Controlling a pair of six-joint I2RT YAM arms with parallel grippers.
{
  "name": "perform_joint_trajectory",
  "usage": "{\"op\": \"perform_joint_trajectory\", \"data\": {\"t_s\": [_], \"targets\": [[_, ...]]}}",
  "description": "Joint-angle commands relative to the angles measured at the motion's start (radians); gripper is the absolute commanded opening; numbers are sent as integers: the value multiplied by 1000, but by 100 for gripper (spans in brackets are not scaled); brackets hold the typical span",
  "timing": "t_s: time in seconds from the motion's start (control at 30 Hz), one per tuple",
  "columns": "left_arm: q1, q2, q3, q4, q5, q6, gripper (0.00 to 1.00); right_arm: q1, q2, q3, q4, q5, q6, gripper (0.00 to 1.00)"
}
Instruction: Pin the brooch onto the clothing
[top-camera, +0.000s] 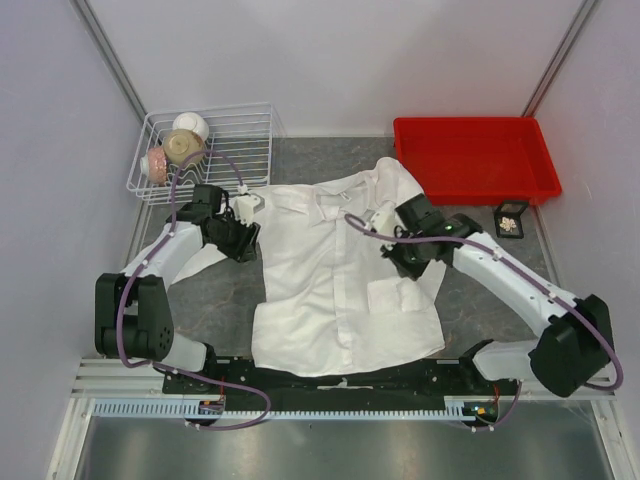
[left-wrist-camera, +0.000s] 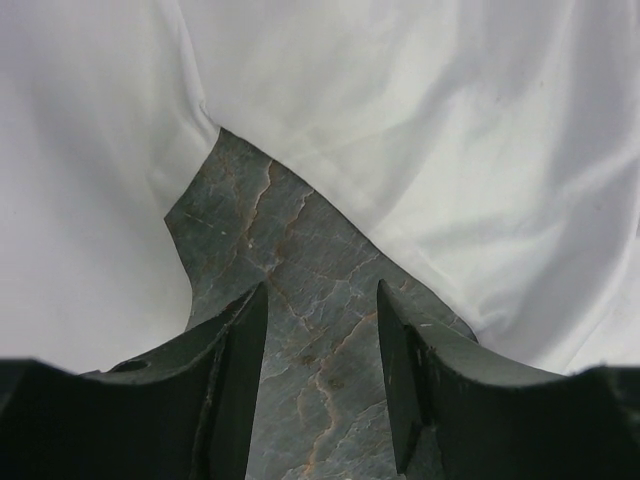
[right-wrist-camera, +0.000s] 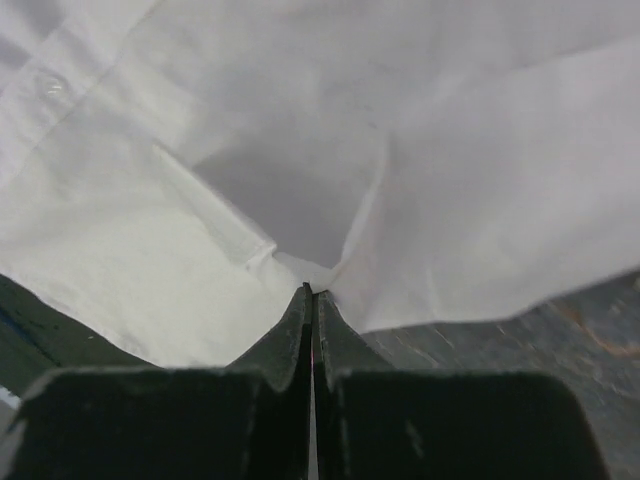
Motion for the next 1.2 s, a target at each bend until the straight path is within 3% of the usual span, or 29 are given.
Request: {"op": "perform_joint_trajectory", "data": {"t_s": [0.0,0.2,0.4,0.53,0.9,1.03,1.17], "targets": [[-34,12,68,27,2,35,54,-120,-100,73,-147,86,-126,0],[-111,52,96,36,-21,39,54,-362,-207,98,-216,240,-318,0],[-160,119,96,63,-87,30,49,-817,-154,155,-221,159,-556,0],[-161,170,103,71,-124,29,44,-946,-84,205,-216,120,-595,0],[-161,152,102,80,-93,44,36,-1155,101,389,-179,-47,-430,0],[-161,106,152,123,54,32,51,-1174,81,448,-185,-113,-401,0],[-175,164,290,122,112,19,57,-1174,71,475,-179,-102,-383,0]]}}
